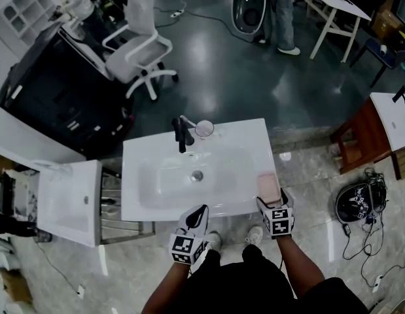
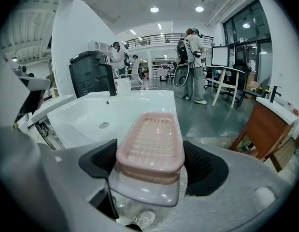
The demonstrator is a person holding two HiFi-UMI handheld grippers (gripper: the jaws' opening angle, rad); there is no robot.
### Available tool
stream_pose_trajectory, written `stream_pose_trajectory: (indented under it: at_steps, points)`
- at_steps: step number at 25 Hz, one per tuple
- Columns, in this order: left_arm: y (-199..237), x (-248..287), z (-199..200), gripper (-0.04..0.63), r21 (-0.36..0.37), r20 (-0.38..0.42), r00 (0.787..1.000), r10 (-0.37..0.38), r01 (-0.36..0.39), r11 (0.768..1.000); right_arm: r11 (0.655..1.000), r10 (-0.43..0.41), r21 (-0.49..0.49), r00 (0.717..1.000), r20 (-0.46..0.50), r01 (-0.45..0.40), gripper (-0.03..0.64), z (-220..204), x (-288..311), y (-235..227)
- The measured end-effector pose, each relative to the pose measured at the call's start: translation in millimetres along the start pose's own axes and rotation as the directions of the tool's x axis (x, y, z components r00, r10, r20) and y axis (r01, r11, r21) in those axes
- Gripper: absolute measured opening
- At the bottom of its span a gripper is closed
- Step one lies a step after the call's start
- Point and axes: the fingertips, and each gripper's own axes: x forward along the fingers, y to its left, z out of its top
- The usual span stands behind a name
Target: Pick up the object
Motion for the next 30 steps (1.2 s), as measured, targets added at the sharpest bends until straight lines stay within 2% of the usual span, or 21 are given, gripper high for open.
stream_pose_trajectory:
  at_steps: [7,15,22,30]
  points:
    - [3.8,-1.9,1.9,0.018,-0.003,0.004,1.000,0.003,-0.003,1.000,1.000,0.007,0.011,0.999,0.053,-0.007,0.423,24.2,-10.6,1.1]
    - [3.1,2.5,15.9,0.018,0.003,0.032,0.999,-0.009,0.009,1.000,0.999,0.039,0.013,0.978,0.205,-0.042,0.423,94.0,-42.8,12.5]
    - [6.0,3.9,30.9,0.018,0.000,0.062,0.998,-0.014,0.014,1.000,0.997,0.073,-0.009,0.928,0.364,-0.075,0.425,161.8,-79.2,31.2]
    - [8.1,1.2,56.7,0.018,-0.001,0.113,0.993,-0.018,0.018,1.000,0.995,0.095,-0.063,0.845,0.526,-0.073,0.425,223.1,-121.3,48.7]
